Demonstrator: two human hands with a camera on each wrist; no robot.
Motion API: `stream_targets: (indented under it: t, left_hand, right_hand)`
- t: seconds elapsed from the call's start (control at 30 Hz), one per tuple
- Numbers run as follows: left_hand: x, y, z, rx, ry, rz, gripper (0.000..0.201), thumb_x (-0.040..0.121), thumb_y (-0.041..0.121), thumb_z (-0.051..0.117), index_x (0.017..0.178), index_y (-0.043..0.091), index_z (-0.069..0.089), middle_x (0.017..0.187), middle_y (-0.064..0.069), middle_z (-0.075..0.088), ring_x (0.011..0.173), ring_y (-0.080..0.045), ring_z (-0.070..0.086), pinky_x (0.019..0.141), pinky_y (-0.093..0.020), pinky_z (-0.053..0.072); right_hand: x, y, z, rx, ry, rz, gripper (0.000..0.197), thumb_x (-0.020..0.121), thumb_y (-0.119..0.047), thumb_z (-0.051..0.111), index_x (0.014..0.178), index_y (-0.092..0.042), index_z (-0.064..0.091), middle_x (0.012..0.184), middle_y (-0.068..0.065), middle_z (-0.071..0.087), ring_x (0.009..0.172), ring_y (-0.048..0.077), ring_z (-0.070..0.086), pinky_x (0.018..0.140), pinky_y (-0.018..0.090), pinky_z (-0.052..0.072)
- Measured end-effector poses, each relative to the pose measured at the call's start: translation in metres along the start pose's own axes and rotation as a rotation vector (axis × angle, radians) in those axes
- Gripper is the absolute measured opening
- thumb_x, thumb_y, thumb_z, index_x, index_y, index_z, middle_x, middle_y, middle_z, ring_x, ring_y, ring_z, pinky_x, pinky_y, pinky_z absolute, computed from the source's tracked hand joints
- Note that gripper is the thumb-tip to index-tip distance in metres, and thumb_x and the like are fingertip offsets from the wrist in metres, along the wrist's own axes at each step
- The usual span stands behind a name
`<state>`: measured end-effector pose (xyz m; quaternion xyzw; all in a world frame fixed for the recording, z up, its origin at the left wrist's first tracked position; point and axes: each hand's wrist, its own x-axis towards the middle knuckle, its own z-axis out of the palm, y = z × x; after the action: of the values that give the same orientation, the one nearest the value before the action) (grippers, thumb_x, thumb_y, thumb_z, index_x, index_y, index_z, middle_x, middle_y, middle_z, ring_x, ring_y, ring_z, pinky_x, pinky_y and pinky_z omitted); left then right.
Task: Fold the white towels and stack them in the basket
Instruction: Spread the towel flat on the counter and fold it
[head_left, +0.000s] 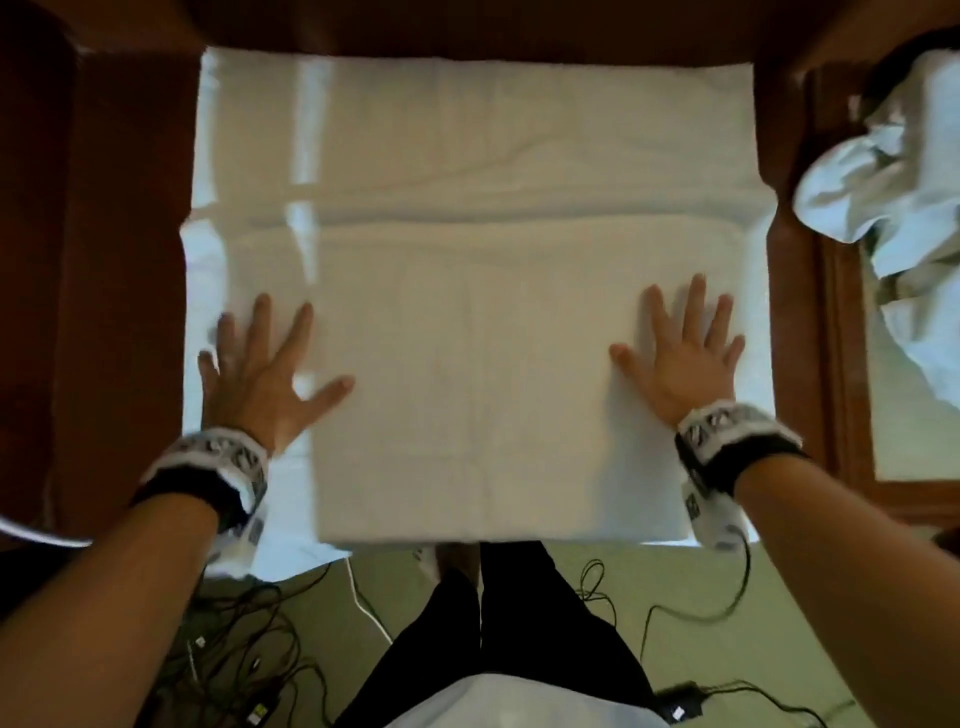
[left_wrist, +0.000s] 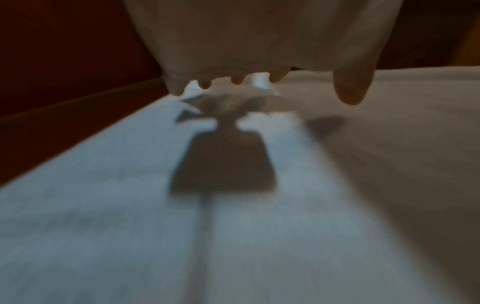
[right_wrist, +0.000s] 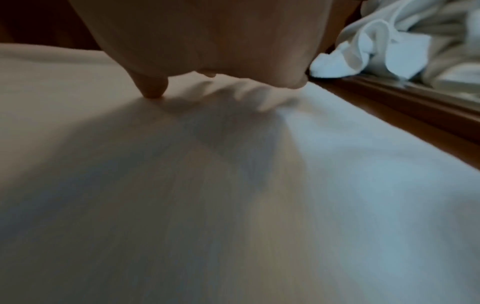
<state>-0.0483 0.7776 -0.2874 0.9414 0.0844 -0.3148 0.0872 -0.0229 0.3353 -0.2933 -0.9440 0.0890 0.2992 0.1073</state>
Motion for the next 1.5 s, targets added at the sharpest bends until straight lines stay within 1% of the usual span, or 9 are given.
stream_targets:
  t: [0.13,0.37,0.63,0.77,0.9,1.2,1.33,1.4,1.5]
  left_hand:
    - [-0.018,-0.008,0.023,0.109,-0.097,-0.037,0.098,0.064,0.101,0.005,0.142,0.056,-0.034,0.155,0.007,-0.045,0.151,-0.039,-0.019,0.117,-0.068,0.009]
    - [0.048,0.01,-0.024,0.063,-0.008,-0.001,0.103,0.069,0.095,0.031,0.153,0.052,-0.011,0.165,0.009,-0.024,0.153,-0.036,-0.011,0.118,-0.067,0.011]
    - [-0.027,0.019,0.031,0.033,-0.132,-0.052,0.096,0.07,0.096,0.025,0.142,0.062,-0.028,0.155,0.01,-0.045,0.15,-0.034,-0.026,0.116,-0.071,0.002]
    - [0.024,0.022,0.008,0.06,-0.055,-0.047,0.096,0.068,0.098,0.024,0.14,0.063,-0.029,0.155,0.012,-0.043,0.15,-0.035,-0.026,0.114,-0.074,0.002]
    - [0.06,0.032,-0.019,0.03,0.012,0.008,0.098,0.071,0.095,0.03,0.15,0.056,-0.014,0.164,0.011,-0.028,0.153,-0.032,-0.018,0.116,-0.072,0.002]
    - [-0.041,0.001,0.056,0.084,-0.086,-0.064,0.092,0.071,0.098,0.004,0.145,0.054,-0.03,0.155,0.003,-0.045,0.15,-0.035,-0.024,0.114,-0.074,0.003]
    - [-0.023,0.001,0.046,0.044,0.017,-0.006,0.092,0.078,0.093,0.018,0.15,0.052,-0.02,0.162,0.004,-0.032,0.152,-0.033,-0.02,0.116,-0.07,0.004]
    - [-0.033,-0.007,0.054,0.047,0.061,0.052,0.093,0.078,0.093,0.014,0.153,0.047,-0.017,0.165,0.003,-0.025,0.153,-0.032,-0.015,0.117,-0.068,0.005]
    - [-0.067,-0.032,0.082,0.136,0.006,0.08,0.094,0.075,0.092,0.0,0.153,0.043,-0.023,0.162,0.001,-0.033,0.152,-0.033,-0.017,0.117,-0.068,0.005]
  right_hand:
    - [-0.044,0.023,0.029,-0.033,-0.092,0.001,0.083,0.086,-0.081,0.023,0.148,-0.05,-0.023,0.155,-0.006,-0.041,0.144,0.036,-0.033,0.117,0.066,-0.004]
    - [0.037,0.005,-0.014,-0.018,-0.02,-0.02,0.084,0.087,-0.079,0.035,0.152,-0.049,-0.009,0.161,-0.005,-0.03,0.146,0.035,-0.028,0.115,0.067,-0.006]
    - [-0.052,0.023,0.032,-0.028,-0.098,0.003,0.081,0.087,-0.08,0.025,0.149,-0.051,-0.019,0.156,-0.007,-0.039,0.144,0.036,-0.032,0.115,0.069,-0.003]
    - [-0.005,0.017,0.012,-0.048,-0.042,-0.012,0.082,0.085,-0.081,0.026,0.149,-0.052,-0.016,0.158,-0.007,-0.037,0.144,0.036,-0.031,0.113,0.07,-0.005]
    - [0.04,0.004,-0.011,-0.024,0.01,-0.028,0.081,0.087,-0.08,0.03,0.152,-0.05,-0.009,0.16,-0.005,-0.031,0.146,0.034,-0.03,0.114,0.068,-0.008]
    - [-0.07,0.053,0.052,-0.056,-0.06,-0.006,0.077,0.091,-0.077,0.02,0.149,-0.049,-0.022,0.153,-0.006,-0.044,0.142,0.032,-0.037,0.117,0.065,-0.005]
    - [-0.054,0.046,0.046,-0.018,0.077,-0.012,0.077,0.092,-0.074,0.027,0.154,-0.043,-0.006,0.16,-0.003,-0.031,0.147,0.032,-0.027,0.119,0.06,-0.005]
    - [-0.067,0.053,0.054,0.005,0.157,0.009,0.075,0.095,-0.068,0.031,0.157,-0.037,0.001,0.163,-0.001,-0.024,0.15,0.03,-0.02,0.12,0.058,0.0]
    - [-0.103,0.077,0.074,-0.012,0.076,0.031,0.072,0.097,-0.066,0.022,0.156,-0.035,-0.004,0.163,0.002,-0.023,0.15,0.03,-0.019,0.12,0.062,0.009]
